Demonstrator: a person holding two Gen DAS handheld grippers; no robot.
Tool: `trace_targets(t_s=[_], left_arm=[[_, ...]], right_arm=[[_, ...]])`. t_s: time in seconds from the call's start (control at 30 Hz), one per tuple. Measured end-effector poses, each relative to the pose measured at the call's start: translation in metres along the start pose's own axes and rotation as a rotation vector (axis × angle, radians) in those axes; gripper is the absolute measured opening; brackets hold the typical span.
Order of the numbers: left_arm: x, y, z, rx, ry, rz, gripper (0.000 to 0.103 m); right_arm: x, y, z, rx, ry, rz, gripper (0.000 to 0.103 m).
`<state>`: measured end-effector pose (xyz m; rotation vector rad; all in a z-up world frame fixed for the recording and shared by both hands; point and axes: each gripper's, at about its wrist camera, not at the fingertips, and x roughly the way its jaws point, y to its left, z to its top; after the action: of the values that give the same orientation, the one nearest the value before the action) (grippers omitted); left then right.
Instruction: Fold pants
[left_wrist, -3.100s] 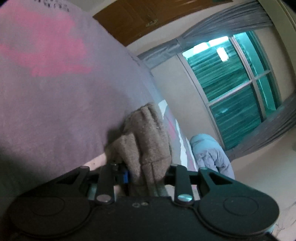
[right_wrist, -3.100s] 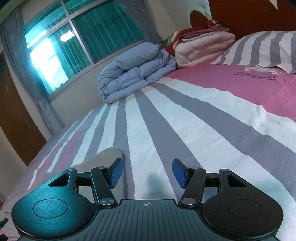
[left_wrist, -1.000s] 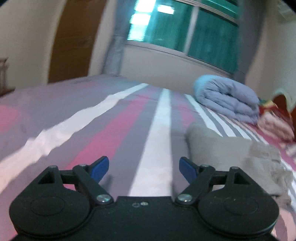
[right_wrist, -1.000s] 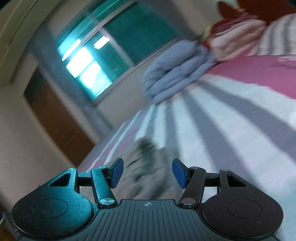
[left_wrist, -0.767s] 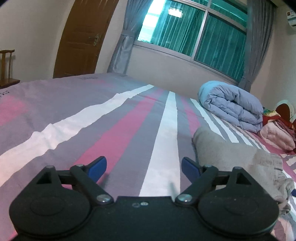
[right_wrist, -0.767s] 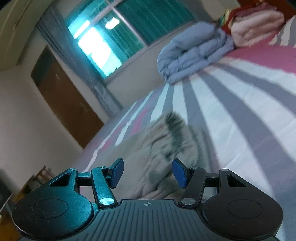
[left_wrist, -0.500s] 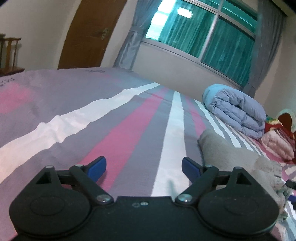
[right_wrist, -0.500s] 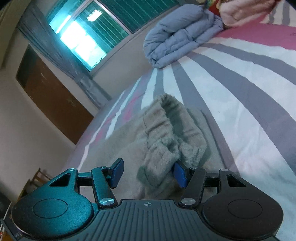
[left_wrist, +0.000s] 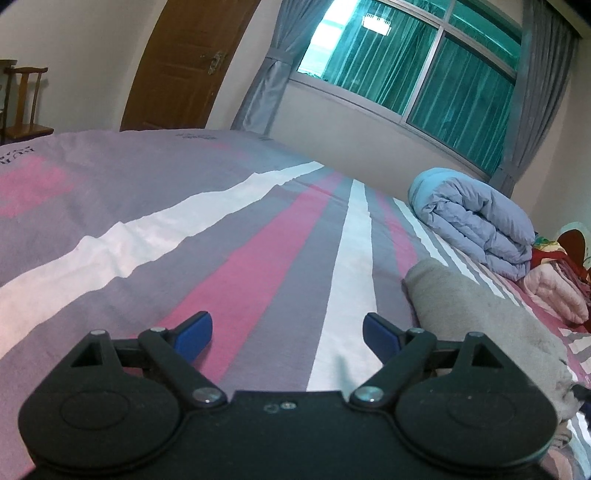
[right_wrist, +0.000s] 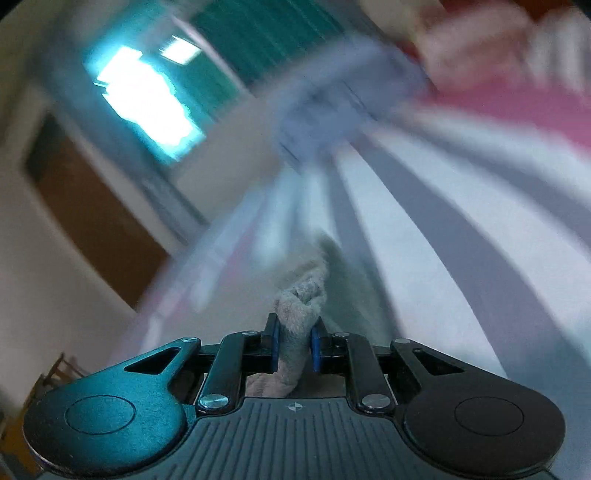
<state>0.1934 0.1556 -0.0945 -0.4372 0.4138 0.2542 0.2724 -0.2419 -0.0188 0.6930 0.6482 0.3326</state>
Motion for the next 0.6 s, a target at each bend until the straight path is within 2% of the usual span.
trace_targets(t_s=[0.07,0.2,0.27,0.33,0.4,0.53,0.57,0.6], left_arm=[[0.0,-0.001,0.0,0.002,0.003,-0.001,0.082],[0.002,-0.004,-0.001,0.009,0.006,0.001,0.082],[0.004,-0.006,-0.001,0.016,0.009,-0.003,0.082],[0.004,-0.009,-0.002,0.029,0.012,-0.006,0.082],[0.003,-0.011,-0.004,0.04,0.014,-0.009,0.082],[0.002,-0.01,-0.003,0.048,0.014,-0.004,0.082],[0.002,-0.009,-0.003,0.04,0.015,-0.002,0.082],[0.002,-0.008,-0.003,0.034,0.015,0.0,0.082]], right_arm=[[0.0,-0.013,-0.005,0.049,0.003,0.038,0.018],[-0.025,-0.012,-0.006,0.099,-0.083,0.092,0.064],[-0.029,-0.012,-0.008,0.115,-0.075,0.113,0.065],[-0.019,-0.014,-0.01,0.14,-0.009,0.12,0.064],[-0.012,-0.012,-0.013,0.146,0.058,0.076,0.064],[0.01,-0.009,-0.014,0.165,0.106,0.071,0.063],[0.015,-0.007,-0.012,0.167,0.114,0.061,0.055],[0.019,-0.003,-0.008,0.155,0.118,0.045,0.042]])
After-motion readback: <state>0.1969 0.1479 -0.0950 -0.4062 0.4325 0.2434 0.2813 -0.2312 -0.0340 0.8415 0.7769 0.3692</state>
